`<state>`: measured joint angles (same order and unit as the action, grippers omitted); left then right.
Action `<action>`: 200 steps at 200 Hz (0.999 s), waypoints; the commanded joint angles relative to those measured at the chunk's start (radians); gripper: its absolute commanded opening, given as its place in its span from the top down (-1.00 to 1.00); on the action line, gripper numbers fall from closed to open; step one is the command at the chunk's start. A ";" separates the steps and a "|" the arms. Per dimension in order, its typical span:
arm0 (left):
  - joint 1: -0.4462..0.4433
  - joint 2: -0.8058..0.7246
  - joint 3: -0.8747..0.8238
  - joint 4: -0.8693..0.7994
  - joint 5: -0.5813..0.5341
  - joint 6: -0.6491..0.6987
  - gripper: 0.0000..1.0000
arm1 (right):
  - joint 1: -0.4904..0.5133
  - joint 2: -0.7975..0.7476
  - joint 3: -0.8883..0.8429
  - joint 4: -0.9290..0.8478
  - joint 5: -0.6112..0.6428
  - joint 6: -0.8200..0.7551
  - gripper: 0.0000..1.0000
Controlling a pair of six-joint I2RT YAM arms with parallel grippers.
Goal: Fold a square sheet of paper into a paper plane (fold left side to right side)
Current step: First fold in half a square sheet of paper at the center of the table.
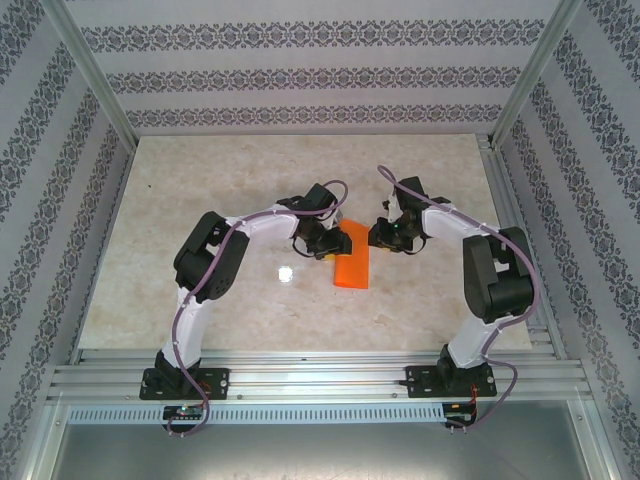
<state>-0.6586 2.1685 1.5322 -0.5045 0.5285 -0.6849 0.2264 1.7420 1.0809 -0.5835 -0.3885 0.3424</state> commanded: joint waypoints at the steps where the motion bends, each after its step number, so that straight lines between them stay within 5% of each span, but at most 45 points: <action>1: -0.019 0.029 0.036 -0.033 -0.024 0.003 0.17 | -0.012 -0.036 -0.024 -0.008 0.034 -0.008 0.42; 200: -0.056 0.078 0.129 -0.142 -0.076 0.050 0.16 | -0.032 -0.063 -0.090 0.068 -0.039 0.047 0.43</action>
<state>-0.6907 2.2162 1.6390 -0.6106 0.4782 -0.6624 0.2066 1.7061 1.0050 -0.5442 -0.4026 0.3737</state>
